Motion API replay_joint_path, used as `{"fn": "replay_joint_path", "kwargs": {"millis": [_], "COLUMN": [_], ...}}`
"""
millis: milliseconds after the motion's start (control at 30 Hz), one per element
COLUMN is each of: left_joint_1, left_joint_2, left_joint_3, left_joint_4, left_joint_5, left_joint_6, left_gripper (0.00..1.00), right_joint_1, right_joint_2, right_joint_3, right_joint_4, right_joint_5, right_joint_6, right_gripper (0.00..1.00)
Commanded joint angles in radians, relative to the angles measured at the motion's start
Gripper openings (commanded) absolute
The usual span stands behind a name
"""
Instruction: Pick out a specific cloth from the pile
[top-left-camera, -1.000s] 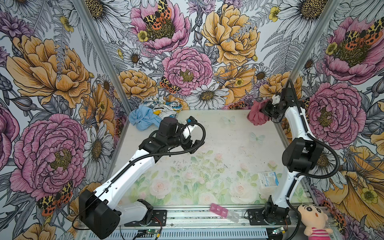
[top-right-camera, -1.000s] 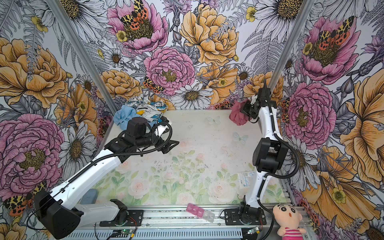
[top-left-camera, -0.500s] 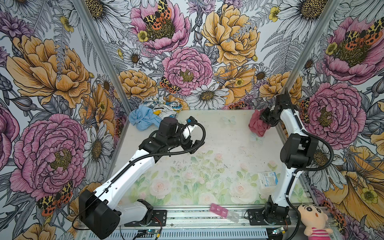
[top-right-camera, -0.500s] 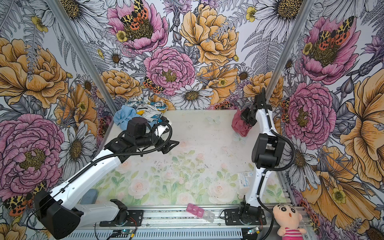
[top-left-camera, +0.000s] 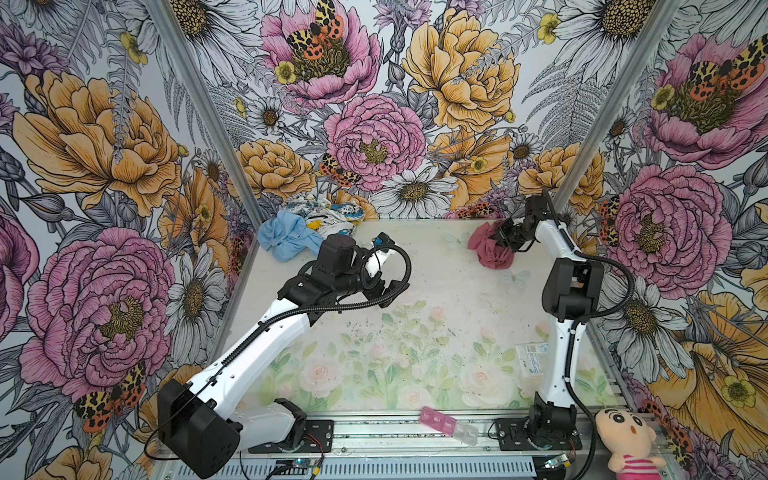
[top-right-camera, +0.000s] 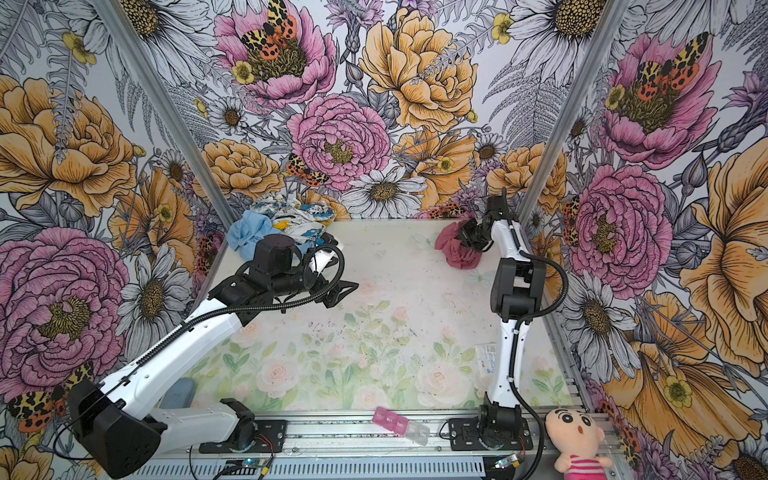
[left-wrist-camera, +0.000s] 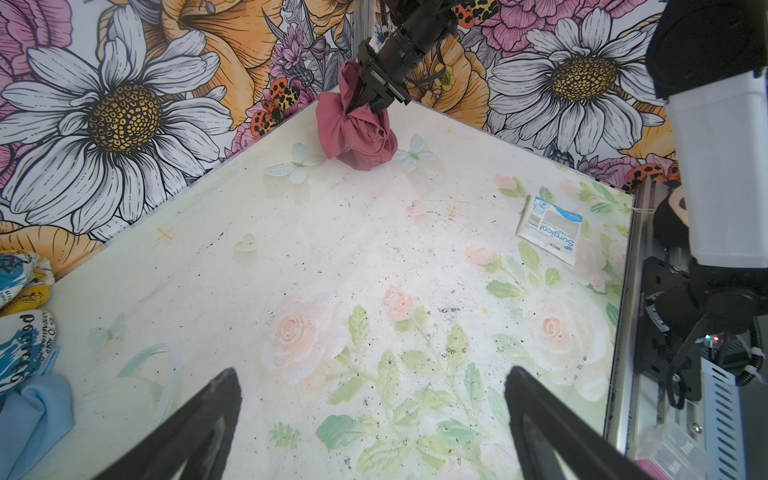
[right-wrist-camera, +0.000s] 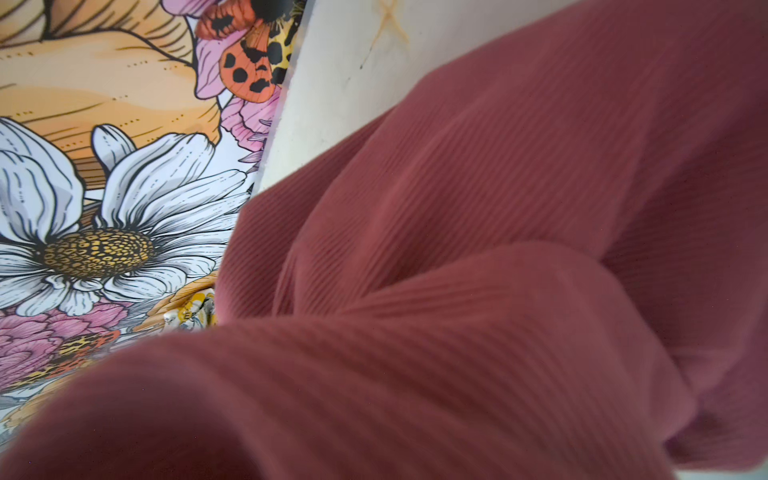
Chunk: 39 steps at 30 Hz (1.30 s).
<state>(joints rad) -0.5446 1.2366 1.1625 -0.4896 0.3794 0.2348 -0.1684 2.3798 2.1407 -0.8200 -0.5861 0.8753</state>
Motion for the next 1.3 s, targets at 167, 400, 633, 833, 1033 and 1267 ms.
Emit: {"fn": "replay_joint_path", "kwargs": {"millis": [167,400,633,833,1033,1267], "left_joint_1": [0.002,0.001,0.002,0.002,0.000,-0.007], "left_joint_2": [-0.005,0.008,0.018,0.029,0.032,0.033], "left_joint_3": [-0.008,-0.008,-0.012,-0.009,-0.007,-0.007], "left_joint_4": [0.012,0.024,0.026,0.028,0.028,0.028], "left_joint_5": [0.010,0.029,0.016,0.017,0.020,0.023], "left_joint_6": [-0.011,-0.017,-0.015,-0.017,-0.018,-0.019], "left_gripper": [0.99,0.99,0.99,0.99,0.99,0.99], "right_joint_1": [-0.096,-0.116,-0.116,-0.106,-0.101,-0.098], "right_joint_2": [0.041,0.032,0.044,0.042,-0.036,-0.125], "right_joint_3": [-0.009,-0.081,-0.144,-0.160,-0.201,-0.234], "right_joint_4": [0.051,0.049,0.048,0.048,0.049,0.050], "right_joint_5": [-0.029,0.053,0.160,0.200,0.249,0.287], "right_joint_6": [-0.014,-0.110,-0.148,-0.166,-0.179,-0.178], "right_gripper": [0.00,0.00,0.00,0.00,0.17,0.43]}}
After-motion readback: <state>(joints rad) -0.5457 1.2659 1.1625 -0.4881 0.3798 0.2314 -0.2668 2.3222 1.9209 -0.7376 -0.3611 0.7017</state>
